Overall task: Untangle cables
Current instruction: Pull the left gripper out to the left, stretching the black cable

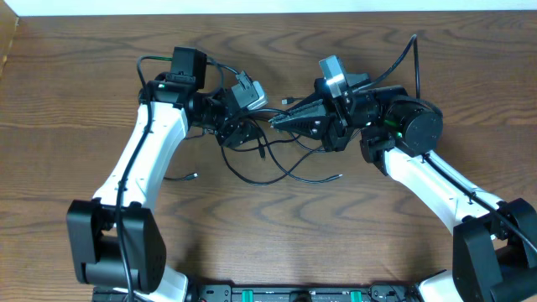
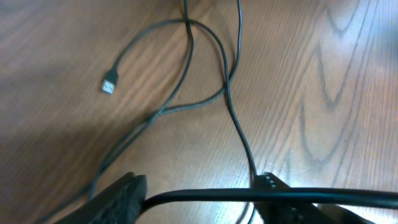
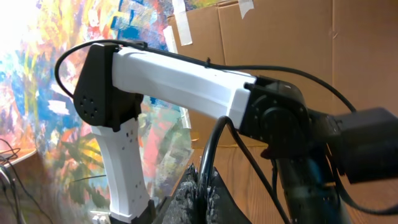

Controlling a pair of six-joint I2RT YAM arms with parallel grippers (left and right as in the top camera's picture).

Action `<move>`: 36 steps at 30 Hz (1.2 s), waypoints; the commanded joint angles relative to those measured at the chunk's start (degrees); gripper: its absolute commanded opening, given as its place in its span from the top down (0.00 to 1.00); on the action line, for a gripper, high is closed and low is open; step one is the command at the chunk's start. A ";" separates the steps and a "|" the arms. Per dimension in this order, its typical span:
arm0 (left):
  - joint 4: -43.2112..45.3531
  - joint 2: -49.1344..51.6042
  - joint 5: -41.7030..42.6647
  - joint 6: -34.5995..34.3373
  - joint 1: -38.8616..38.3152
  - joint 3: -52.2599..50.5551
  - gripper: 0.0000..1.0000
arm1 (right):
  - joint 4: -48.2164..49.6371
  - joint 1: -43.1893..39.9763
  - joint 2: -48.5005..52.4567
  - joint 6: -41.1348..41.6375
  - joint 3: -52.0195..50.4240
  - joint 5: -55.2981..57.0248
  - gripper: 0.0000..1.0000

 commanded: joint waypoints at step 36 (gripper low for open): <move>13.90 1.95 -5.44 -48.35 17.14 -0.44 0.92 | 1.18 0.26 -1.38 -0.83 0.50 -1.11 0.99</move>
